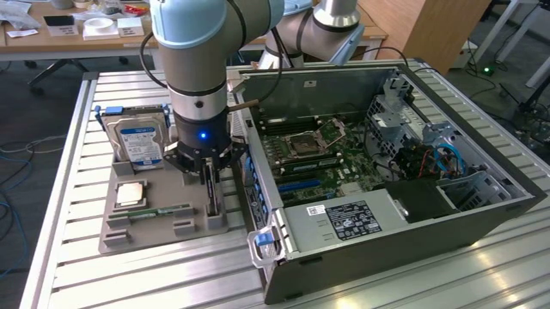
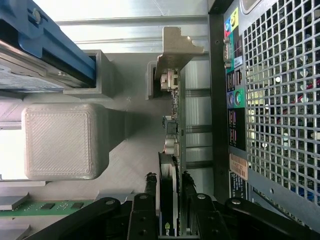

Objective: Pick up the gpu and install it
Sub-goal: 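Pick up the gpu and move the gpu toward the slot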

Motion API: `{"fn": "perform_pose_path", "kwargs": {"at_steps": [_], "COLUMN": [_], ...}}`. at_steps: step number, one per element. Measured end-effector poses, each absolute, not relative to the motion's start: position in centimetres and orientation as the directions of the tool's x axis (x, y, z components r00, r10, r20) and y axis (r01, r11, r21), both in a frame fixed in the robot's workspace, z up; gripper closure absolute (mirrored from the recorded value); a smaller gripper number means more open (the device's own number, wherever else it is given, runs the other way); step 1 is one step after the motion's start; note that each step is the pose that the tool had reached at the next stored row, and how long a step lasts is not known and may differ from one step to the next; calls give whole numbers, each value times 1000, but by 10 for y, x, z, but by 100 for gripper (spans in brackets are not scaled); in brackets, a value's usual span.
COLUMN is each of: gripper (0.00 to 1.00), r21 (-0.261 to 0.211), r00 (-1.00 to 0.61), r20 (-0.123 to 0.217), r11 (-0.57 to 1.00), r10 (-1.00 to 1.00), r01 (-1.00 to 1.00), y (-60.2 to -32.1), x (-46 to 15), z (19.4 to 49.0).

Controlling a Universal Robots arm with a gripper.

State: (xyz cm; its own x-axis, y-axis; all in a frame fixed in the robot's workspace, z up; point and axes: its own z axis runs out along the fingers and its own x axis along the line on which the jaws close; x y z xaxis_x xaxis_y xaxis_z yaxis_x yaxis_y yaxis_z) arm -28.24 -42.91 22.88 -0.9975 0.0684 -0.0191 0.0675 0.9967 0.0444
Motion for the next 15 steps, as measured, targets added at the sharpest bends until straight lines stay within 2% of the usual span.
{"fn": "perform_pose_path", "kwargs": {"at_steps": [4,5,15], "gripper": [69,74,74], "r21": [44,44,44], "r00": [-997,-997,-997], "r20": [-19,-19,-19], "r11": [997,997,997], "r10": [68,68,68], "r01": [67,67,67], "y": [-429,-429,-429], "x": [-282,-282,-282], "z": [229,229,229]}}
